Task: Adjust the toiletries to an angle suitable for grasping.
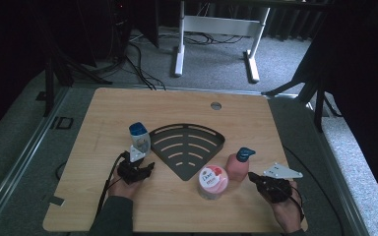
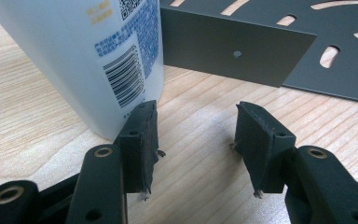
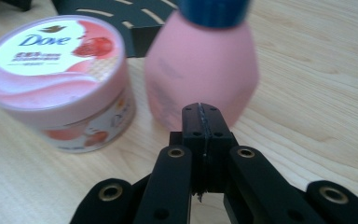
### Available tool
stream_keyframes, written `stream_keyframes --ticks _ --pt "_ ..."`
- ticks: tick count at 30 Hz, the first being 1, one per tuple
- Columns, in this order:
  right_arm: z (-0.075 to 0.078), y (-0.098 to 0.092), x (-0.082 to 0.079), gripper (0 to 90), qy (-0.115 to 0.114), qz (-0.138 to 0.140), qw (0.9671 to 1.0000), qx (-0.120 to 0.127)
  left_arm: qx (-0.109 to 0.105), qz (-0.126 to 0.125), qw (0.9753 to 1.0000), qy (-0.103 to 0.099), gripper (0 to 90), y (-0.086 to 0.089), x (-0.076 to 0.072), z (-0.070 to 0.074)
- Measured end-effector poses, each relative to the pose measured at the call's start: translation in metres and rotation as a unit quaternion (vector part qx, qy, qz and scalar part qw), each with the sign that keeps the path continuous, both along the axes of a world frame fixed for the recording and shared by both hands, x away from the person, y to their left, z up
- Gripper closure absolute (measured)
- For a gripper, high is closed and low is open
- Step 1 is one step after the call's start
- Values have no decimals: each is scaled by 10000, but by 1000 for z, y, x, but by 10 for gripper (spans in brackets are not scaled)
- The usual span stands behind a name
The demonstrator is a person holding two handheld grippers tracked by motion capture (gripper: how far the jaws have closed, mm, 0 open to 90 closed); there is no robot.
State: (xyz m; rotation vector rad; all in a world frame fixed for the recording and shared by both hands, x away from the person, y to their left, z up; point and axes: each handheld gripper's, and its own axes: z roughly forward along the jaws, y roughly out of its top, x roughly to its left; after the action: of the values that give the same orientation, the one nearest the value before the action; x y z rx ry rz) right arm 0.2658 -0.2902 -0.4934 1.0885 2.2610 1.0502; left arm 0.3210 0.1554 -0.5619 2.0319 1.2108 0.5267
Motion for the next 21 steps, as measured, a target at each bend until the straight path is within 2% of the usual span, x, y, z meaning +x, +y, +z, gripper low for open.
stream_keyframes --ticks 3,12,21 --pt "-2 5 -1 900 50 98 9999 46 1 3 10000 -1 494 0 0 0" --pt "-12 14 6 900 215 187 9996 -80 3 3 10000 1 489 0 0 0" --pt "-14 6 16 900 225 84 9997 -55 6 7 10000 2 486 -1 0 0"
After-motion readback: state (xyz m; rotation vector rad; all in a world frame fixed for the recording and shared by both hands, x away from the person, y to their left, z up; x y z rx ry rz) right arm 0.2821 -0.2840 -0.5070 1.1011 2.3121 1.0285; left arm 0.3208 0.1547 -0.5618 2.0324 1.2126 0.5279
